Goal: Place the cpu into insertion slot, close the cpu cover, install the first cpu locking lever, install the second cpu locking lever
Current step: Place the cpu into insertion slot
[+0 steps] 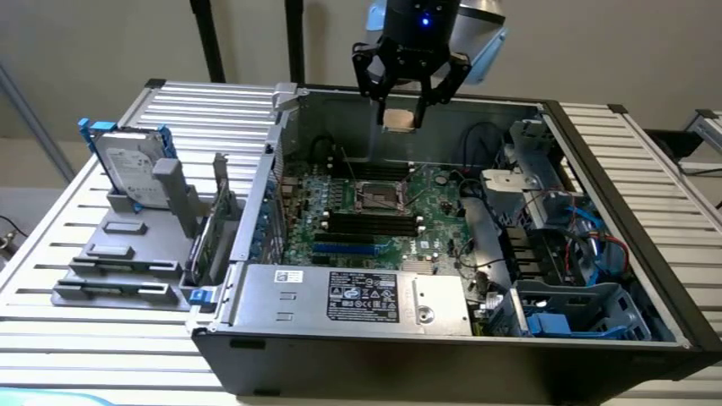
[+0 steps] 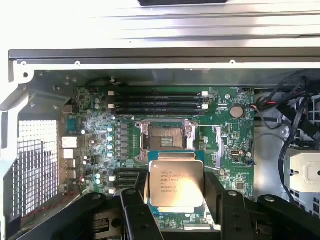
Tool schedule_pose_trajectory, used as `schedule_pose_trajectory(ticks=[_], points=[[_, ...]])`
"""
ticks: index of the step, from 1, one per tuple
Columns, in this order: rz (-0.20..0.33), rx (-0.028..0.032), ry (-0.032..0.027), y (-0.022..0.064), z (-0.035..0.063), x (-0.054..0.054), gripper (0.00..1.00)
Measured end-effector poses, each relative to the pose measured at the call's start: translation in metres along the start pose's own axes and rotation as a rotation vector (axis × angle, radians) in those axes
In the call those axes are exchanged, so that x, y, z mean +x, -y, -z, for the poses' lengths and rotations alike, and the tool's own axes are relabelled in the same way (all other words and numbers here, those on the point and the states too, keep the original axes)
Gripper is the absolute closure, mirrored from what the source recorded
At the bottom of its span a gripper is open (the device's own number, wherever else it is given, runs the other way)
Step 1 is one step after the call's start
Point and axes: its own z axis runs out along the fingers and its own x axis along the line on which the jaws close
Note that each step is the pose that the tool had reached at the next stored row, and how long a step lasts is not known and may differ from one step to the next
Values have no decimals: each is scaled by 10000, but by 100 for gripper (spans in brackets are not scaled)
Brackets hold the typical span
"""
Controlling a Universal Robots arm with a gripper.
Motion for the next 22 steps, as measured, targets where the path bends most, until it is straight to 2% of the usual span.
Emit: schedule_pose_trajectory(ticks=[22], points=[[-3583, -60, 291, 1, -17, 0, 46]])
